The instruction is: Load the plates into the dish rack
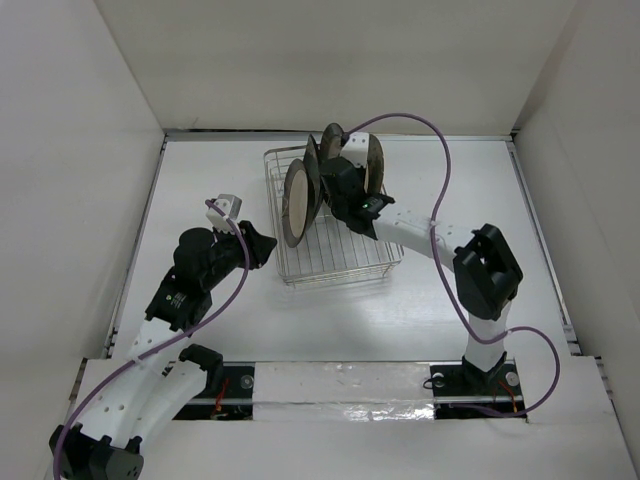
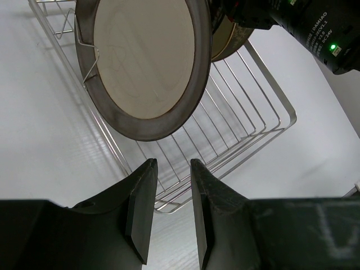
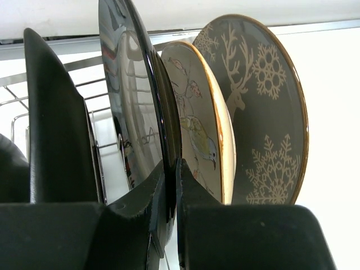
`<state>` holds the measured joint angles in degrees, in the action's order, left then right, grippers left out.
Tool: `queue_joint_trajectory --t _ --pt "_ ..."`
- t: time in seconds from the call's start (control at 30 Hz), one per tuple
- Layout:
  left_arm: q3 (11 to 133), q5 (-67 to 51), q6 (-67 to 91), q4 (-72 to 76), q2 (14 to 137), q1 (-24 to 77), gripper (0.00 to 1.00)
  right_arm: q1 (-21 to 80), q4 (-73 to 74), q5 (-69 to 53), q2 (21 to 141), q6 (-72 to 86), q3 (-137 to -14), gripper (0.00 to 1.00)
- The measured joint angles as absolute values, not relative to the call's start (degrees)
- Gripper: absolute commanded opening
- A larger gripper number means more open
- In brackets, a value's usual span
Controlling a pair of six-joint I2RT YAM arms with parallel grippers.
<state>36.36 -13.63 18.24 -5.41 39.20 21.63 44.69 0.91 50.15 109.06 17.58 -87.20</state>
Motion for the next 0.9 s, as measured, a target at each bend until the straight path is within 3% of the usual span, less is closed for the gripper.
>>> queue_joint_trajectory --t 0.47,0.83,0.9 --pt "36.36 -13.69 18.24 -5.41 39.11 21.63 0.27 47.90 -0.38 48.53 104.31 22.20 -80.75 0.32" --pt "36.36 -13.52 18.24 -5.41 38.87 21.63 0.28 48.42 -0.27 48.45 101.49 22.76 -79.66 0.32" --pt "36.36 -13.50 18.24 -5.41 38.87 21.63 0.28 48.42 -0.49 48.45 100.03 22.76 -79.20 0.43"
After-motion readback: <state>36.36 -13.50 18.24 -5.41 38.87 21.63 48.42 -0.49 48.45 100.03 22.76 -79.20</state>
